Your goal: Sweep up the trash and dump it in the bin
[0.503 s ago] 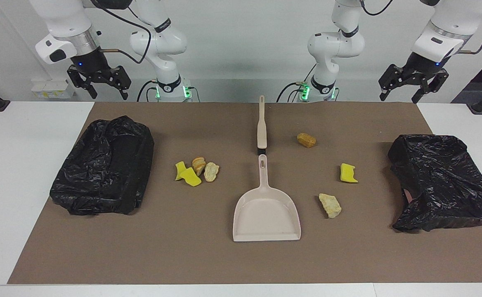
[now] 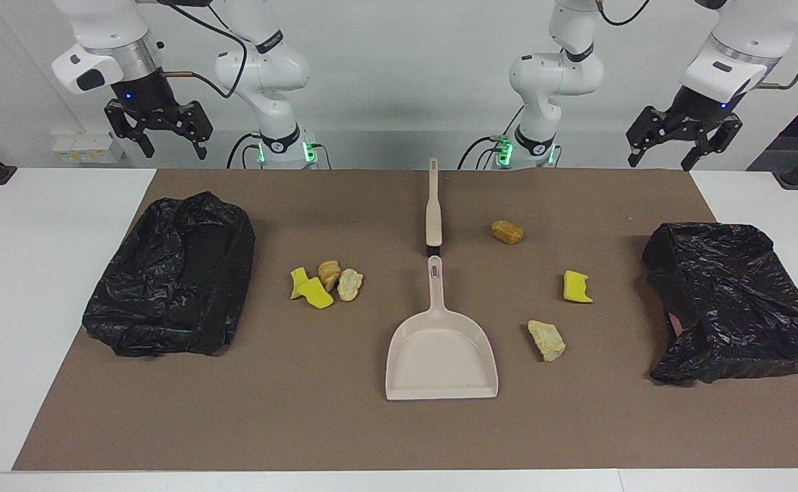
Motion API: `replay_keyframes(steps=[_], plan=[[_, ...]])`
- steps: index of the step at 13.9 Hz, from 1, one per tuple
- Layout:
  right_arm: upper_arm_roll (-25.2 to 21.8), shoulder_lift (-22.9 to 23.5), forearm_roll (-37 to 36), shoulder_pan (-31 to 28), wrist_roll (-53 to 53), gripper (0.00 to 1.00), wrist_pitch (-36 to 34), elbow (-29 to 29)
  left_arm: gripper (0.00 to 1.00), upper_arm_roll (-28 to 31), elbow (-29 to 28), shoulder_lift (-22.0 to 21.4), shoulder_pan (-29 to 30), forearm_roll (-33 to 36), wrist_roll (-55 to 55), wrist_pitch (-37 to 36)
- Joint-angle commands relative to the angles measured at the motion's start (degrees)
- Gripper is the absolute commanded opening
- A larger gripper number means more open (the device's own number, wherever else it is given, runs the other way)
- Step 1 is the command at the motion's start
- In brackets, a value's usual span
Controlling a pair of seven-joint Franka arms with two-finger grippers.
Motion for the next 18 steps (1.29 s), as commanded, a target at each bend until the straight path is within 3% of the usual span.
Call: replay_keyframes(steps=[1, 10, 18], plan=[[0.4, -0.5, -0.3, -0.7, -1.7, 1.0, 0.0, 0.0, 1.0, -0.2, 1.4, 0.4, -0.4, 0.9, -0.4, -1.2], [0.5, -1.1, -0.5, -0.6, -1.8, 1.0, -0.1, -1.6, 1.0, -5.1, -6.5, -4.8, -0.5, 0.9, -0.8, 0.0], [0.5, -1.0, -0.5, -0.6, -1.9, 1.0, 0.1, -3.3, 1.0, -16.6, -24.0, -13.1, -0.4, 0.8, -8.8, 6.9]])
